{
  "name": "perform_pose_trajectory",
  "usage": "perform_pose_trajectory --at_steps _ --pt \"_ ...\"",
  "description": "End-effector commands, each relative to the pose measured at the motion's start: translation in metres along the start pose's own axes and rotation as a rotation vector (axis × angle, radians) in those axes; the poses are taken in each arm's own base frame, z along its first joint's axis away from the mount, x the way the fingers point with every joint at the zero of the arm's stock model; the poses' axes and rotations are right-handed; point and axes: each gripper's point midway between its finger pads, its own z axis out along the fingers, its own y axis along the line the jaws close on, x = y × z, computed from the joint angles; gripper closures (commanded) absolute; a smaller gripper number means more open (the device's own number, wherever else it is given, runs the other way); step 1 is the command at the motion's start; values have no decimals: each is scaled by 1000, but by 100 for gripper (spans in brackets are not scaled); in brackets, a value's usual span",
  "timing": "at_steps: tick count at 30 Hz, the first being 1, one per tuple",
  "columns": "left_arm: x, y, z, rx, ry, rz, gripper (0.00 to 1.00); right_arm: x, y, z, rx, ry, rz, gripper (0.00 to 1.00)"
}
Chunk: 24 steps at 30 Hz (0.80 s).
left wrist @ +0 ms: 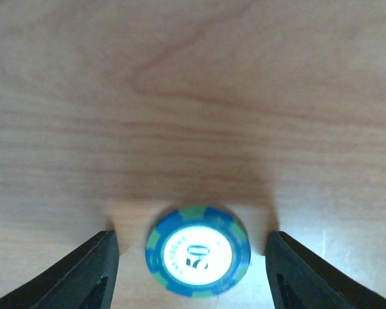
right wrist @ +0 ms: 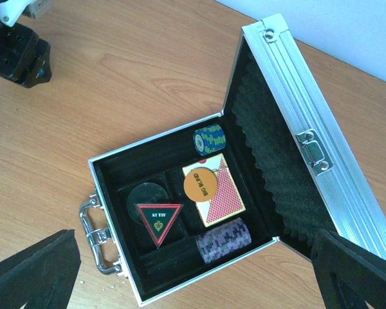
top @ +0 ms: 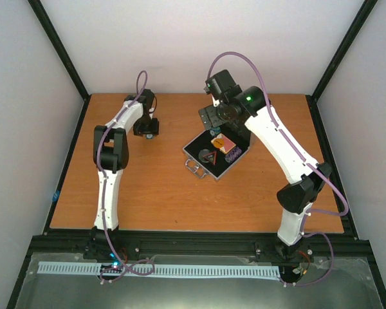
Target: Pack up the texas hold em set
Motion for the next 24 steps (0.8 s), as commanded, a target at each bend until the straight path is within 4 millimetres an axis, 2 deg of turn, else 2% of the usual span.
perform_pose_trajectory --at_steps 1,6,13,15,19,24 --pt "22 6 6 -16 51 15 36 2 -2 4 -7 10 -5 0" --pt "24 6 12 -18 65 21 39 4 -1 8 -15 20 -3 0" --pt "14 5 17 -23 44 29 41 6 -2 9 -15 26 -2 0" --pt "11 4 17 -21 38 29 45 6 -2 10 -15 26 -1 0" --pt "10 2 21 -10 41 30 58 7 -4 10 -11 29 1 0" --pt "16 2 25 -8 61 34 65 7 -4 11 -12 32 2 0"
